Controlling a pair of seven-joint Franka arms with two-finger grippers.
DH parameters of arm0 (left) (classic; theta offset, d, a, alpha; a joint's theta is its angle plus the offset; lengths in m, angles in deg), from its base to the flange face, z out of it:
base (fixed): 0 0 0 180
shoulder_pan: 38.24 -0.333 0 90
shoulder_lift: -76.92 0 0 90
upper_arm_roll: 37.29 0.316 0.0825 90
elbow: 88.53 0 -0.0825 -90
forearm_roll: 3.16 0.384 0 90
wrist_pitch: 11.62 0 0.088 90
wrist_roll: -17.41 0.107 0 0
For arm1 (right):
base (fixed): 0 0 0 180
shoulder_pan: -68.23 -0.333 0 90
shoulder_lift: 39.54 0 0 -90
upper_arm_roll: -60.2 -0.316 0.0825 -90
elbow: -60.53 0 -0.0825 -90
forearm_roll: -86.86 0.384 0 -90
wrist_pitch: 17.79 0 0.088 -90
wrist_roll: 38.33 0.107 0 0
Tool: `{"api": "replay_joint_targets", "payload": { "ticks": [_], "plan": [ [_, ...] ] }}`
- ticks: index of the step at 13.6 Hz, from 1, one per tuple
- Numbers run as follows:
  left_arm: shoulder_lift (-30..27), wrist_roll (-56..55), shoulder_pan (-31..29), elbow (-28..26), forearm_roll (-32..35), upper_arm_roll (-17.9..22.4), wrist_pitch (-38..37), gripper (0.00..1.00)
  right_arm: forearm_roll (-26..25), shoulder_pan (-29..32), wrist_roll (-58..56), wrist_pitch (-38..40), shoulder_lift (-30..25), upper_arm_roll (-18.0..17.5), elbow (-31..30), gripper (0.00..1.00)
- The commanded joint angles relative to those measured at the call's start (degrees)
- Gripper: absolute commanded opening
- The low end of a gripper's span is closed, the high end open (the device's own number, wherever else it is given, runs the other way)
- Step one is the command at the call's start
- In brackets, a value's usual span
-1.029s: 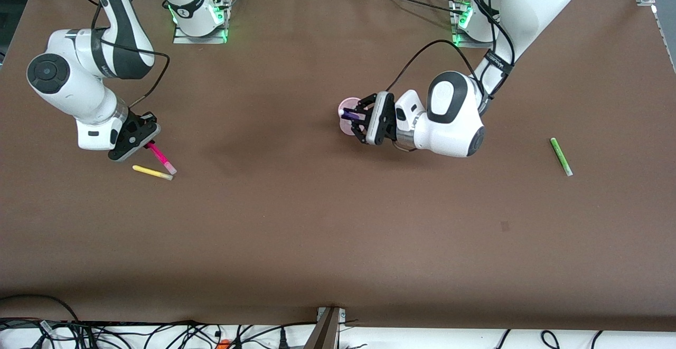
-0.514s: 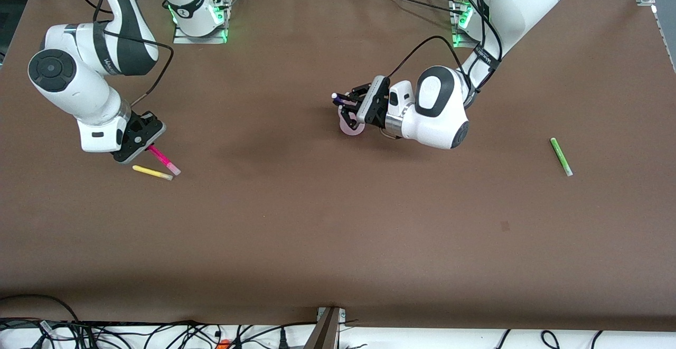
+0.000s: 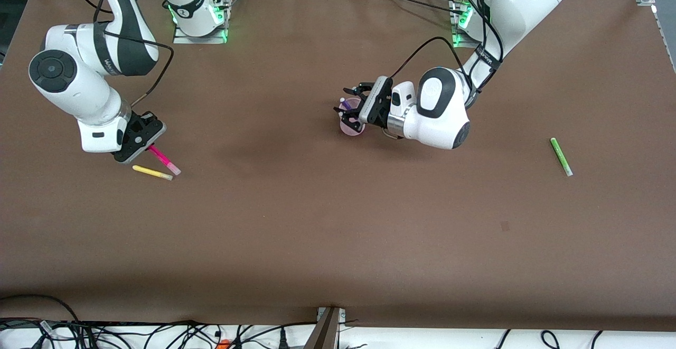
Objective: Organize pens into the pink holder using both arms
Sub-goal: 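Carry the purple marker with the left gripper into the pink holder, then release the purple marker while the right gripper carries the pink marker over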
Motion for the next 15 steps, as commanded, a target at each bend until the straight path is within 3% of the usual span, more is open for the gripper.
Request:
{"api": "replay_joint_targets", "payload": {
  "ticks": [1, 4, 6, 10, 15],
  "plan": [
    [-2.9, 1.8, -1.4, -0.4, -1.0, -0.3, -1.0, 1.00, -3.5, -3.0, 0.2, 3.1, -0.3, 0.0, 1.3, 0.00],
    [-5.1, 0.5, -1.4, 0.0, -0.9, 0.3, -1.0, 1.00, -5.6, -7.8, 4.1, 7.2, -0.6, -0.6, 3.3, 0.00],
    [-5.3, -9.6, -3.1, 0.3, 1.4, 0.9, -2.5, 1.00, -8.2, -11.2, 7.4, 12.5, -0.3, -2.9, 7.5, 0.00],
    [-5.3, -25.4, -9.4, 3.7, 17.4, 1.0, -10.7, 1.00, -15.8, -25.8, 17.6, 24.3, 2.3, -3.2, 15.4, 0.00],
    [-5.5, -37.5, -17.8, 6.3, 37.4, 1.6, -15.9, 1.00, -17.9, -40.4, 29.9, 25.0, 4.5, -3.3, 17.9, 0.00]
  ]
}}
